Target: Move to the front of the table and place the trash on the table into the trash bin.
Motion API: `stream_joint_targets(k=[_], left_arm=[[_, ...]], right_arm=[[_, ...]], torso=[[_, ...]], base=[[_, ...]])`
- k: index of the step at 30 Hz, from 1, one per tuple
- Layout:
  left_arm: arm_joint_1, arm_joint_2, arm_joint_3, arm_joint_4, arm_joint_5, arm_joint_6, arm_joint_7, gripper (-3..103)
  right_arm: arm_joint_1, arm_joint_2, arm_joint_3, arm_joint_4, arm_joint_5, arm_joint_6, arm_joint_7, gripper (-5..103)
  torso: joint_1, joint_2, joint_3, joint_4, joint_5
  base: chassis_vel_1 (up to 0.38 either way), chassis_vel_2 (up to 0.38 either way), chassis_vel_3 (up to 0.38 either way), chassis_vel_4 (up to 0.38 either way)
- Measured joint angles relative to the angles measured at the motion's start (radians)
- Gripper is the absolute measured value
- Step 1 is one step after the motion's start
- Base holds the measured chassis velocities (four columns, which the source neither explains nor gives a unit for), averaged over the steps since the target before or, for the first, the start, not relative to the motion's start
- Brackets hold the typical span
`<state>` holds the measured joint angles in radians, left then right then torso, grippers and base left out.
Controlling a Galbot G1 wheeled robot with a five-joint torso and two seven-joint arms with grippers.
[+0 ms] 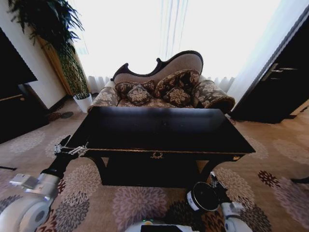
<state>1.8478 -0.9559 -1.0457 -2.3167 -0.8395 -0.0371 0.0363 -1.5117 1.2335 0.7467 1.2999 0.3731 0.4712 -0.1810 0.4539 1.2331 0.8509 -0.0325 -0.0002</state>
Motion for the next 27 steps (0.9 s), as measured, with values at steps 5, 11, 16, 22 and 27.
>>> stream_joint_targets(k=[5, 11, 16, 22, 27], left_arm=[[0.0, 0.0, 0.0, 0.0, 0.0, 0.0, 0.0, 100], [0.0, 0.0, 0.0, 0.0, 0.0, 0.0, 0.0, 100], [0.0, 0.0, 0.0, 0.0, 0.0, 0.0, 0.0, 100], [0.0, 0.0, 0.0, 0.0, 0.0, 0.0, 0.0, 100], [0.0, 0.0, 0.0, 0.0, 0.0, 0.0, 0.0, 100]], right_arm=[[0.048, -0.026, -0.053, -0.145, -0.012, 0.007, 0.016, 0], [0.123, -0.064, -0.124, -0.335, -0.051, 0.022, 0.038, 0], [0.194, -0.113, -0.175, -0.5, -0.089, 0.048, 0.061, 0], [0.268, -0.13, -0.214, -0.619, -0.104, 0.046, 0.076, 0], [0.307, -0.124, -0.224, -0.664, -0.11, 0.042, 0.082, 8]], torso=[[0.0, 0.0, 0.0, -0.0001, 0.0001], [0.0, 0.0, 0.0, -0.0001, 0.0004], [0.0, 0.0, 0.0, -0.0001, 0.0], [0.0, 0.0, 0.0, 0.0, -0.0001], [0.0, 0.0, 0.0, 0.0001, 0.0001]], base=[[0.0, 0.0, 0.0, 0.0], [0.0, 0.0, 0.0, 0.0], [0.0, 0.0, 0.0, 0.0], [0.0, 0.0, 0.0, 0.0], [0.0, 0.0, 0.0, 0.0]])
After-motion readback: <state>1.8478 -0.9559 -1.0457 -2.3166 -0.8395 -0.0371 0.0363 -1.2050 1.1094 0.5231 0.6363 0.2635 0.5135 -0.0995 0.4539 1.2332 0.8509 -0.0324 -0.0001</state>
